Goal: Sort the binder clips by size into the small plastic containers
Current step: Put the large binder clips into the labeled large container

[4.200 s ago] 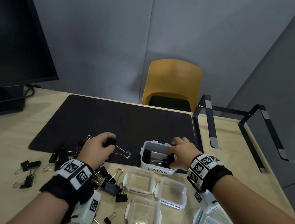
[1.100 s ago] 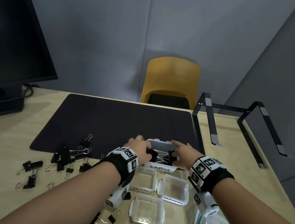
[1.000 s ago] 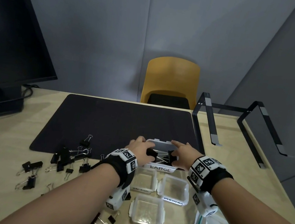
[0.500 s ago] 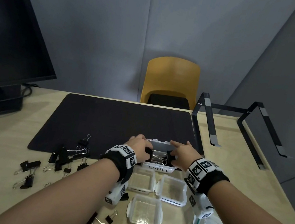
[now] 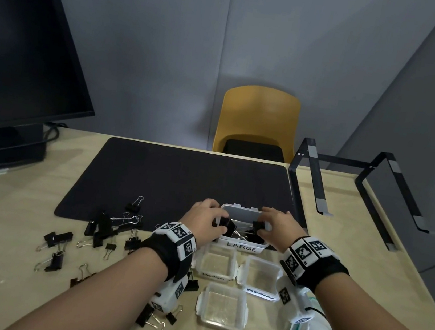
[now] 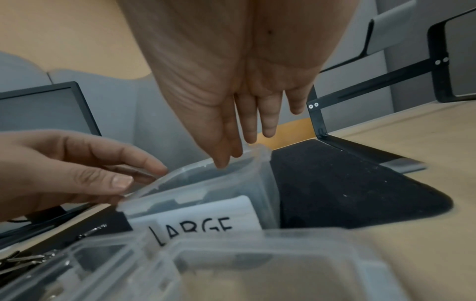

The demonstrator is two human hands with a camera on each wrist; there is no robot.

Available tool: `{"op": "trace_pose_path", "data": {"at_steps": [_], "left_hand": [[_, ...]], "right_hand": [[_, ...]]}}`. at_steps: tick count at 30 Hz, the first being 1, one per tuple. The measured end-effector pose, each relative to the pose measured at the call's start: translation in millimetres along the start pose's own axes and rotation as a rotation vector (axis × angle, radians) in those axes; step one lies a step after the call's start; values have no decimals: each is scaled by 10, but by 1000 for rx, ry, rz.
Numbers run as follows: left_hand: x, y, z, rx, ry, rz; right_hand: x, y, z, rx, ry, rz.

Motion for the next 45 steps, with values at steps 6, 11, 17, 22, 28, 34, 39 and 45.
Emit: {"op": "trace_pose_path", "data": {"at_steps": [6,11,17,22,28,34,39,45], "left_hand": [[-216,-235,-178,-13,-9,99],[-429,-461,-493,-76,-22,58],[-581,-773,-811,-126,19,-41],[-690,-1007,-1084,-179,0,-63],[-759,-1205,-1346,-208,-53,-77],[-765,-1343,-1444,-125,-59,-80],[-616,-1381,-1343,-10,-36,-290],[-468,-1312,-1258,51,101,-423]], "right_hand": [[-17,-150,-237,-24,66,151],[51,-308,-531,-17,181,160],[258,-480,-1009,-66,174,83],[527,-543,-1331,-52,169,3],[804,-510,-1626,-14,80,-77],[1039,-462,-1762,28,-39,-130],[1082,-421,-1798,50,-26,-126],[965,-382,-1795,65,98,-66]]}}
Point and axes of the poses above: each hand's wrist, its own y-axis towards the middle knuckle, its own x-axis out of the palm, z = x × y, the point moved 4 cm from there along y, towards the middle knuckle, and after that the axes turned 4 degrees about x, right-handed, at the moved point
